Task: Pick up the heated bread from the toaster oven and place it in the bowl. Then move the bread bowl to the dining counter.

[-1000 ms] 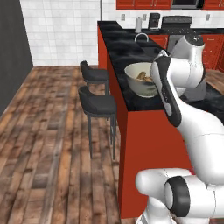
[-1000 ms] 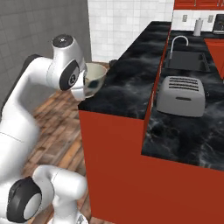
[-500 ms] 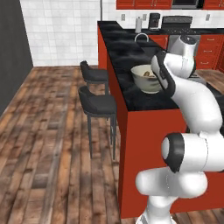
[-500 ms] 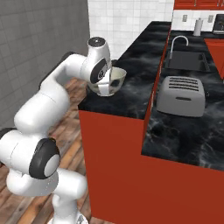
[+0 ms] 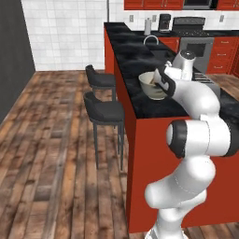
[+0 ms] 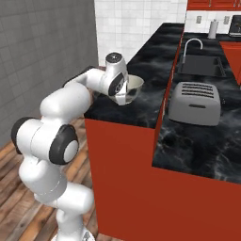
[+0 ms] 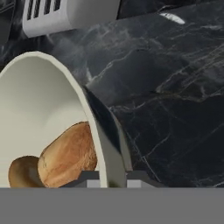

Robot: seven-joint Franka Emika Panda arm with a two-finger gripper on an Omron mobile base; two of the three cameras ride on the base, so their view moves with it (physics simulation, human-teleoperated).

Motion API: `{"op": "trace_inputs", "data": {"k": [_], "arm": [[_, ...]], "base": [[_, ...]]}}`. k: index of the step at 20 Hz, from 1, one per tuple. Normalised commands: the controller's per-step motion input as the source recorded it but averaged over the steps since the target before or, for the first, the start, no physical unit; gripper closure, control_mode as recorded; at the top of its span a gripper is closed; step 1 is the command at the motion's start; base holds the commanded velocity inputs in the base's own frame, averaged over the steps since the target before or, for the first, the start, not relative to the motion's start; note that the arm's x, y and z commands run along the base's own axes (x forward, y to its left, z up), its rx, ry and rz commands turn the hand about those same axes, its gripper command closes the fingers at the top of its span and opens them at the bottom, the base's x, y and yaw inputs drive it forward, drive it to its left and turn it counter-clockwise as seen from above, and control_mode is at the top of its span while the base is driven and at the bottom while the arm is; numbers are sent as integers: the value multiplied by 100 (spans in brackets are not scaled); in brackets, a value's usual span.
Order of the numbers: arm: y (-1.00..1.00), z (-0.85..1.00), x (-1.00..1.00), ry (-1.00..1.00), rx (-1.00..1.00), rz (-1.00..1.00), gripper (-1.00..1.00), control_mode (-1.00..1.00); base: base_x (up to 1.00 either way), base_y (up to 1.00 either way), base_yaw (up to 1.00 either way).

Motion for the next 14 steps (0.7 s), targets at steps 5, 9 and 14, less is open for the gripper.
{"op": "trace_inputs", "data": {"k": [5,9,14], "arm": [[0,0,5,0,0,0,-100,-100],[0,19,-30,-2,0,0,-100,-100],[5,65,-95,-28,0,1,-100,-100]], "base": [[0,0,0],[0,0,0],[0,0,0]]}}
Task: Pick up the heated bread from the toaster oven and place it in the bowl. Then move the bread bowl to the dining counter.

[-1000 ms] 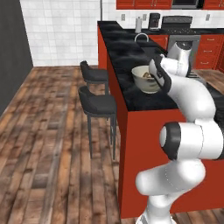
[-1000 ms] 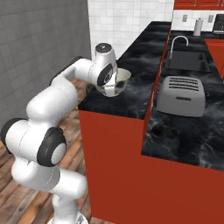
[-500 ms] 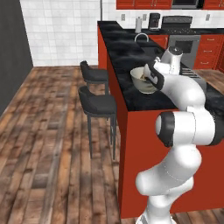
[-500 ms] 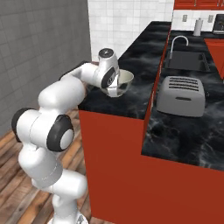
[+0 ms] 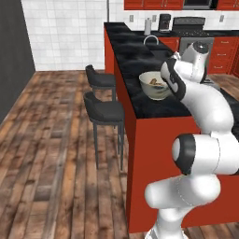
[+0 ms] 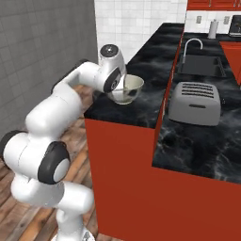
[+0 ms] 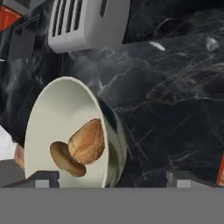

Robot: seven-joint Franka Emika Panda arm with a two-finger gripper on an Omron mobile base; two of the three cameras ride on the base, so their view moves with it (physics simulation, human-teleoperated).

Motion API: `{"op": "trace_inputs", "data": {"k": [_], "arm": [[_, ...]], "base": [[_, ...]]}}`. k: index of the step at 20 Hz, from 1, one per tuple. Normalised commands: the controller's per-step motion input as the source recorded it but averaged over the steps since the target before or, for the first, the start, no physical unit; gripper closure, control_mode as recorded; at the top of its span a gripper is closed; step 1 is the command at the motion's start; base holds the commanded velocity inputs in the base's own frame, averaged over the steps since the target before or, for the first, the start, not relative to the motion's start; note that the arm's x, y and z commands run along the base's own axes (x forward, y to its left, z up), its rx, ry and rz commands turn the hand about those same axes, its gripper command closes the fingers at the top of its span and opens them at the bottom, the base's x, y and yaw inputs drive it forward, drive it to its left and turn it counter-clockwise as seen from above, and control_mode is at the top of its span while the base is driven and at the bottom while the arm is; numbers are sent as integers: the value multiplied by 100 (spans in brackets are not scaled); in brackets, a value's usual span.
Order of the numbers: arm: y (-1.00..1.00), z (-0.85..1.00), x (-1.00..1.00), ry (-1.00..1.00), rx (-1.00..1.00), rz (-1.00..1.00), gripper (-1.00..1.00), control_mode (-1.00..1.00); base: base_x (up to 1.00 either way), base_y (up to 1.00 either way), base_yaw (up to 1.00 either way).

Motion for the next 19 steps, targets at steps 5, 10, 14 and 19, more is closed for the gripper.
{"op": "trace_inputs", "data": {"k": [5,10,14,19], "arm": [[26,75,-100,-48,-1,8,-100,-100],[26,68,-100,-64,-6,13,-100,-100],[26,37,-100,-79,-12,11,-100,-100],[6,15,-100,-81,-7,14,-100,-100]], "base": [[0,0,0],[0,0,0],[0,0,0],[0,0,0]]}}
